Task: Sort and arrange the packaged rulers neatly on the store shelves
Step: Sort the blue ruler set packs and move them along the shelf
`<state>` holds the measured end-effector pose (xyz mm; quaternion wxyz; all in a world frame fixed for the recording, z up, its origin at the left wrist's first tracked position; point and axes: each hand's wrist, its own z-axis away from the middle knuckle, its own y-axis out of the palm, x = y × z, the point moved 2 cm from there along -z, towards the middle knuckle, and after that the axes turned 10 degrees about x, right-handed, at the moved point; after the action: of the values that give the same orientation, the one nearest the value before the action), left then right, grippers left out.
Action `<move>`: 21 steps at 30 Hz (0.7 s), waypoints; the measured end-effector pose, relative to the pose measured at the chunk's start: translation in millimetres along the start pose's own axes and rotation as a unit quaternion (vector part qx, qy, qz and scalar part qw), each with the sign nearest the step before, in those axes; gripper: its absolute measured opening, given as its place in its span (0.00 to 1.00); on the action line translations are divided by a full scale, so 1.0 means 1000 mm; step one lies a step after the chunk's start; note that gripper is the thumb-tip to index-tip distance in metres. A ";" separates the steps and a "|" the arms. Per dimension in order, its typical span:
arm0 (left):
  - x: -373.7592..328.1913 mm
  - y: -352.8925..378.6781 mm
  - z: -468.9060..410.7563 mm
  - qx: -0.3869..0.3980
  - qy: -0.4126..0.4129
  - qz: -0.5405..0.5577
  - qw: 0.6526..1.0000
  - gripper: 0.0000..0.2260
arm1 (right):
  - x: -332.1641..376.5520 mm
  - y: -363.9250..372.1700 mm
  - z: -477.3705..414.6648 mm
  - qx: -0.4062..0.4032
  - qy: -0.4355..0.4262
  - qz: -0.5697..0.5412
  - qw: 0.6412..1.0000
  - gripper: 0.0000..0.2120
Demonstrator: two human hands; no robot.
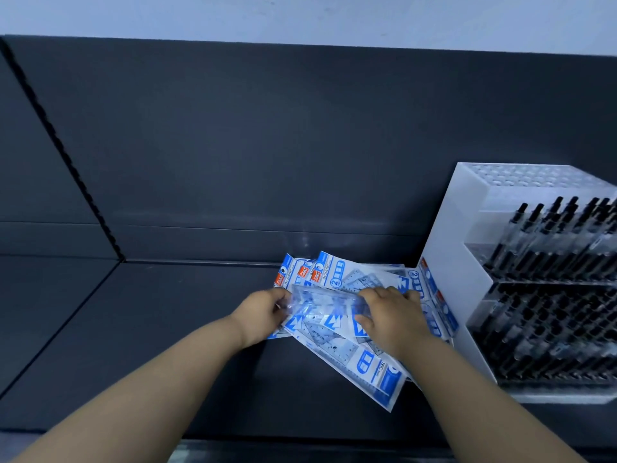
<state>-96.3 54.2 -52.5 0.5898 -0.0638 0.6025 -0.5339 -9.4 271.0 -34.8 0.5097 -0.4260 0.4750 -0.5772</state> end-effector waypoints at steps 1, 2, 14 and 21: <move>-0.002 -0.001 0.000 -0.002 0.000 -0.005 1.000 0.10 | 0.001 -0.001 -0.001 0.003 -0.001 -0.003 1.000 0.16; -0.002 -0.002 0.000 0.001 -0.006 -0.008 1.000 0.12 | 0.001 -0.003 -0.002 0.003 -0.002 -0.007 1.000 0.15; -0.002 -0.005 -0.011 -0.080 0.007 0.019 0.997 0.08 | -0.008 -0.001 -0.010 0.018 -0.057 -0.046 0.997 0.18; -0.011 -0.008 -0.010 -0.093 0.047 -0.048 0.993 0.18 | -0.014 -0.010 -0.012 0.038 -0.074 -0.017 0.996 0.22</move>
<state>-105.2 65.0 -42.5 0.5262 -0.1219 0.6729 -0.5054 -20.9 286.1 -27.7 0.5491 -0.4561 0.4062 -0.5705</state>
